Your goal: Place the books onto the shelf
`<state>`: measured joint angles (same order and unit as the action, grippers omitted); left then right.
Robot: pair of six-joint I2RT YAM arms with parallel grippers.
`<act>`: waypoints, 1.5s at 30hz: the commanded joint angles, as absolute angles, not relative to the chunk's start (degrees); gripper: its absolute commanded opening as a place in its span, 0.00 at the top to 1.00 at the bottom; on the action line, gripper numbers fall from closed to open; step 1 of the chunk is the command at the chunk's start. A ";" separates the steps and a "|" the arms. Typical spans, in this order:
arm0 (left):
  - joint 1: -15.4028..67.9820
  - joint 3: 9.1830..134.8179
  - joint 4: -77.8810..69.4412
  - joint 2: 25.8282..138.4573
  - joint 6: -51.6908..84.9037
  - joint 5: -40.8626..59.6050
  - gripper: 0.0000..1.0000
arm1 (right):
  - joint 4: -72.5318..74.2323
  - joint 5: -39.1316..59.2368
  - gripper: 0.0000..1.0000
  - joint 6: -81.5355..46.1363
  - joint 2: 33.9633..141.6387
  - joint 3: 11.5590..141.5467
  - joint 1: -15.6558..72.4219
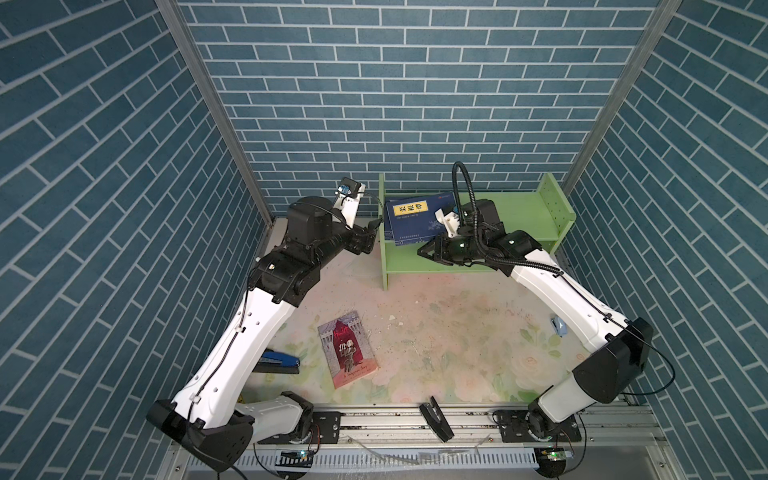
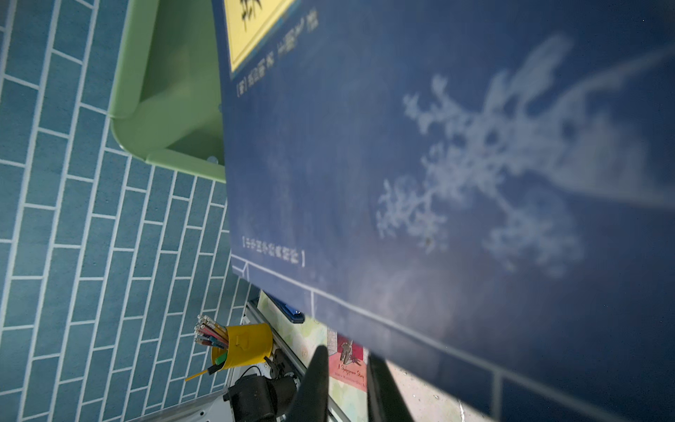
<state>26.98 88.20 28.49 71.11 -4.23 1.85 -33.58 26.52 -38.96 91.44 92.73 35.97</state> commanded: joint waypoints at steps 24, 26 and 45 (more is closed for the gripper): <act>25.40 86.31 26.50 70.31 -1.48 6.11 0.11 | -35.85 24.65 0.79 -36.39 98.42 103.70 36.56; 25.44 86.06 26.46 70.22 -1.49 6.25 0.11 | -35.79 24.78 0.79 -36.46 98.86 104.18 36.74; 25.45 84.47 25.40 69.62 -2.02 6.68 0.11 | -36.70 26.18 0.77 -36.67 100.03 107.79 37.27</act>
